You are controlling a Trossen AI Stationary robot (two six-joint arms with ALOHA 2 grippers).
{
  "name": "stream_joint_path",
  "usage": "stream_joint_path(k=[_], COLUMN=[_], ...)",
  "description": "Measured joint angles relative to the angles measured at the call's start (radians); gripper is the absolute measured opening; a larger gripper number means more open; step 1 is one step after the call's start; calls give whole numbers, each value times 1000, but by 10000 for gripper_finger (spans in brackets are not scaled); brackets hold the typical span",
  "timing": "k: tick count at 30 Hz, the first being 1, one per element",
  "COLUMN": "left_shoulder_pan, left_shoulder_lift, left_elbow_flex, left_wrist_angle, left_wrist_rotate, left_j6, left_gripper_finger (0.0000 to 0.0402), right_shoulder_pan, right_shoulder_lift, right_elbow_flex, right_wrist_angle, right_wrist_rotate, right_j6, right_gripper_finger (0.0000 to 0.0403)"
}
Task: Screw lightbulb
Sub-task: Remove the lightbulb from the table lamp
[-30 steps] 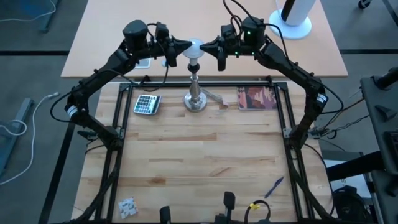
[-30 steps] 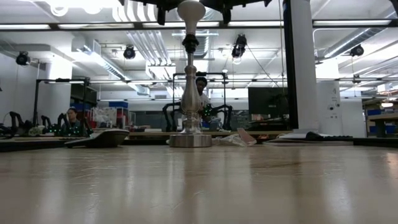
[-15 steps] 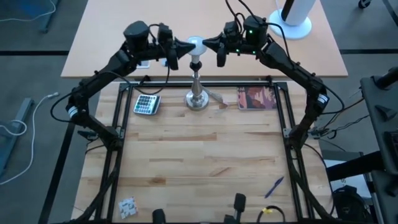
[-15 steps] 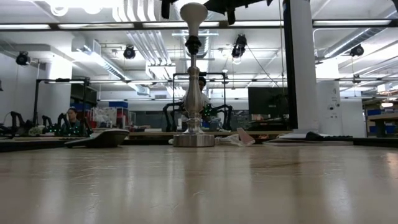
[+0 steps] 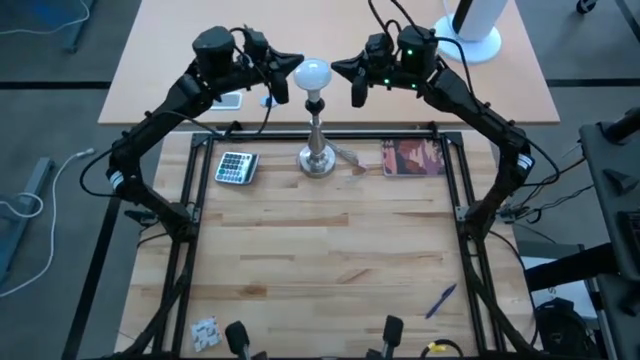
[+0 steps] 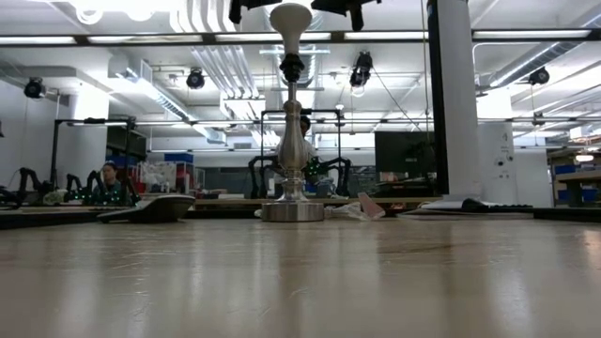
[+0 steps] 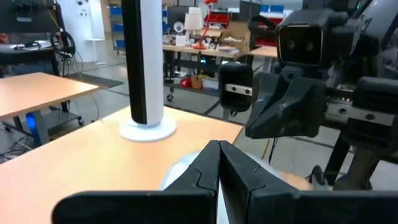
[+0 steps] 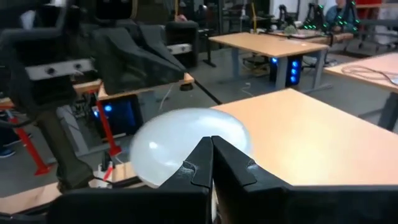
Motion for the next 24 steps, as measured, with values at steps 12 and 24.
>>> stream_joint_path(k=[12, 24], left_shoulder_pan=[0, -4], left_shoulder_lift=[-5, -5], left_elbow_flex=[-55, -63], left_wrist_angle=[-33, -51], left_wrist_rotate=[9, 50], left_j6=[-4, -128], left_gripper_finger=[0, 0], right_shoulder_pan=[19, 21], right_shoulder_lift=[51, 94], right_elbow_flex=[-5, -6], right_wrist_angle=[28, 80], right_wrist_rotate=[-3, -1], right_j6=[-9, -29], right_gripper_finger=[0, 0])
